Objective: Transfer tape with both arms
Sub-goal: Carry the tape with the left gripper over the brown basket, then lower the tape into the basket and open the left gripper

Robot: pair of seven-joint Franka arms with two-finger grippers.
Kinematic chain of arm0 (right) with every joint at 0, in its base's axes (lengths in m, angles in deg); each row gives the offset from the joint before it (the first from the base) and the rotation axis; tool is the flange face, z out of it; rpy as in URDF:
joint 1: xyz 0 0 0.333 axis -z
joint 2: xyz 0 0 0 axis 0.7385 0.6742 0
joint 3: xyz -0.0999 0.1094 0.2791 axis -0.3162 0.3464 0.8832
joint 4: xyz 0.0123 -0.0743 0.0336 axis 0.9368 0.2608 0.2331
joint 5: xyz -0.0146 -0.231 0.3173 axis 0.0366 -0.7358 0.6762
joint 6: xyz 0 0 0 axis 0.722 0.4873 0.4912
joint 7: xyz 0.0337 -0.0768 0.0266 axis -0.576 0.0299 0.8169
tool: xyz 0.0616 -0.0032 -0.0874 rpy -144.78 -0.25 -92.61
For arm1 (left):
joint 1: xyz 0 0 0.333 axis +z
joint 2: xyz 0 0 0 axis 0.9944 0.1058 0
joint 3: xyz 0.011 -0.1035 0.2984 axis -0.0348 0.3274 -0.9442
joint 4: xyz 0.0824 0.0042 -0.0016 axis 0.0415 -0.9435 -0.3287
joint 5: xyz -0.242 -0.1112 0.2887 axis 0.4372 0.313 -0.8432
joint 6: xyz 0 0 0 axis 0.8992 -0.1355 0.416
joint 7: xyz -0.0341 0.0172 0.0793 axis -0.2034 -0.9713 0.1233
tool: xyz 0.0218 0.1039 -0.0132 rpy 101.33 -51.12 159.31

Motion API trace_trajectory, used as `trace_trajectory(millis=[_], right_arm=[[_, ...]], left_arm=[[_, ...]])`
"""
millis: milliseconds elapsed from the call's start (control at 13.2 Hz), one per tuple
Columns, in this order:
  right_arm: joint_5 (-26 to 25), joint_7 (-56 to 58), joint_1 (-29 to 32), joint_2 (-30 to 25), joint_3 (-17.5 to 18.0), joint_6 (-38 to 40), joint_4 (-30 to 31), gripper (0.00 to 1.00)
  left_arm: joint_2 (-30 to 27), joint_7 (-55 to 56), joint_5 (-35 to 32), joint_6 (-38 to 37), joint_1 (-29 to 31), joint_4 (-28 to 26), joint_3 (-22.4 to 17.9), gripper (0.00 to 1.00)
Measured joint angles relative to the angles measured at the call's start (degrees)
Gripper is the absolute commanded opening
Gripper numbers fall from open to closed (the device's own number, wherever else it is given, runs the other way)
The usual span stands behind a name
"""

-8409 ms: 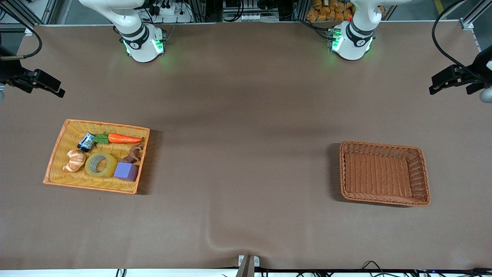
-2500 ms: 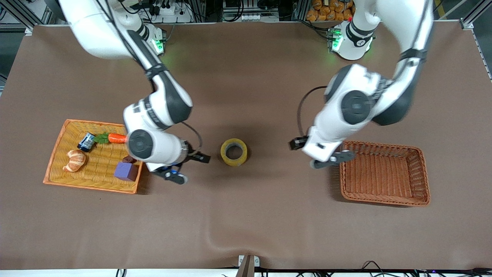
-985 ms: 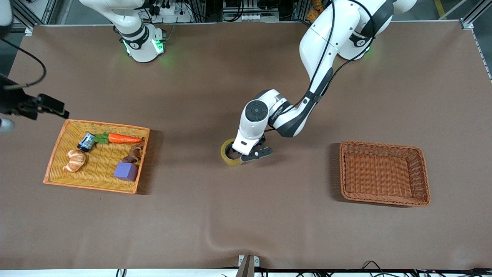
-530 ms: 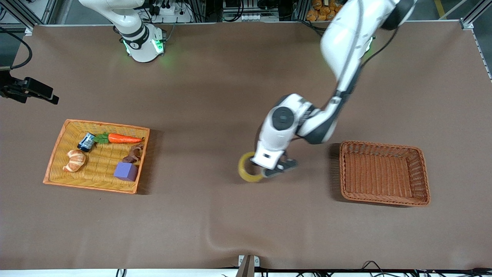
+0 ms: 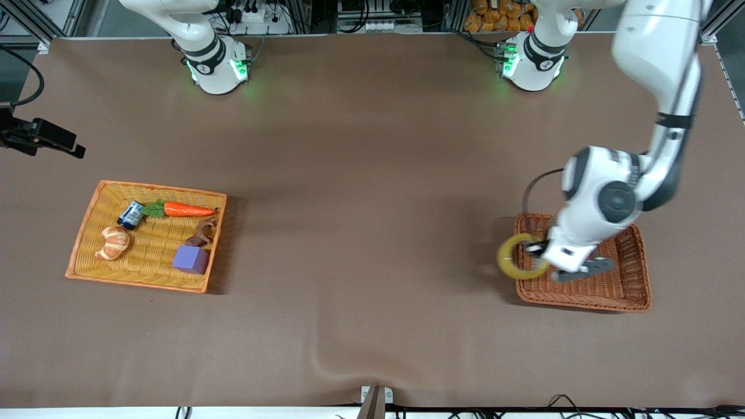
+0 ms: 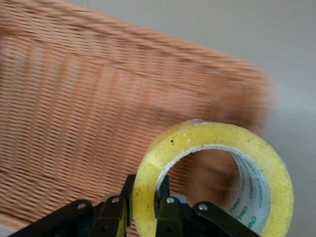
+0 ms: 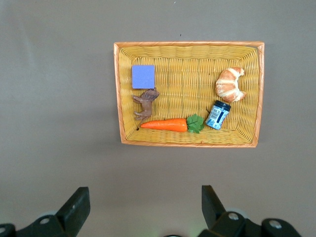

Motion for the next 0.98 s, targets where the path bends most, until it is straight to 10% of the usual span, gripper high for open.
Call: trace_trajectory(millis=[227,379,985], right_arm=[[0.0,0.0,0.0,0.0,0.0,0.0,0.0,1.0],[0.0,0.0,-0.1,0.0,0.1,-0.1,0.0,1.0],[0.0,0.0,-0.3,0.0,0.4,-0.2,-0.1,1.0]], left_arm=[[-0.2,-10.6,0.0,0.2,6.1,-0.2,0.2,0.12],[-0.1,-12.3,0.0,0.2,6.9,-0.5,0.2,1.0],[-5.3,-12.4,0.0,-1.6,6.7,0.6,2.1,1.0]])
